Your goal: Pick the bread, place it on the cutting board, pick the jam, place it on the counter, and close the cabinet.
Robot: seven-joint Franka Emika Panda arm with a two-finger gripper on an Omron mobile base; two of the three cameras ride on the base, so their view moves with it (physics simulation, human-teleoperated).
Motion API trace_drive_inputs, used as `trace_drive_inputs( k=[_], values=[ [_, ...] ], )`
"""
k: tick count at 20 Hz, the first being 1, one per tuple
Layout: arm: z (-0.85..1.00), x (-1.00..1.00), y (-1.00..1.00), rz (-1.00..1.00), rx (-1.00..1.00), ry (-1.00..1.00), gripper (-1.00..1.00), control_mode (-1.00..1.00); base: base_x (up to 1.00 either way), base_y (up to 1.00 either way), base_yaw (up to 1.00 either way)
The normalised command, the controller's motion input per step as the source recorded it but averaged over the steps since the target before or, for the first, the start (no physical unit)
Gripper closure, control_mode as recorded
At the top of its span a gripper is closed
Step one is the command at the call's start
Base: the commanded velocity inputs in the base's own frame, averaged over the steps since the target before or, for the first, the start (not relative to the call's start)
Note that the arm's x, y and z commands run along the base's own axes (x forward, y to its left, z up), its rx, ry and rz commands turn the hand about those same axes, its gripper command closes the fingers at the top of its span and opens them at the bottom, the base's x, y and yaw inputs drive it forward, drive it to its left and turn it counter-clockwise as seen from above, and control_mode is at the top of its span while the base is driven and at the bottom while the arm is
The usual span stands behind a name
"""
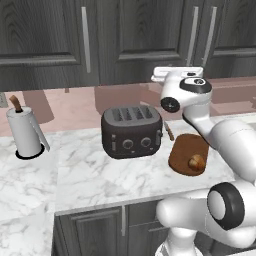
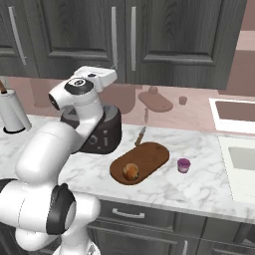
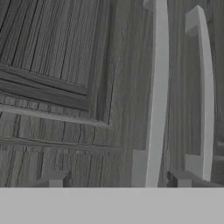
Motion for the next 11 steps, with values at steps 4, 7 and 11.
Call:
trace_drive_inputs(
  k=[4,7,11],
  values=[
    [0.00,0.26,0.00,0.02,0.00,0.01,-1.00,-1.00,0.00,0.00,0.00],
    [0.00,0.27,0.00,0.01,0.00,0.00,-1.00,-1.00,0.00,0.00,0.00],
    [0.00,0.26,0.00,0.01,0.00,0.00,-1.00,-1.00,0.00,0.00,0.00]
  ],
)
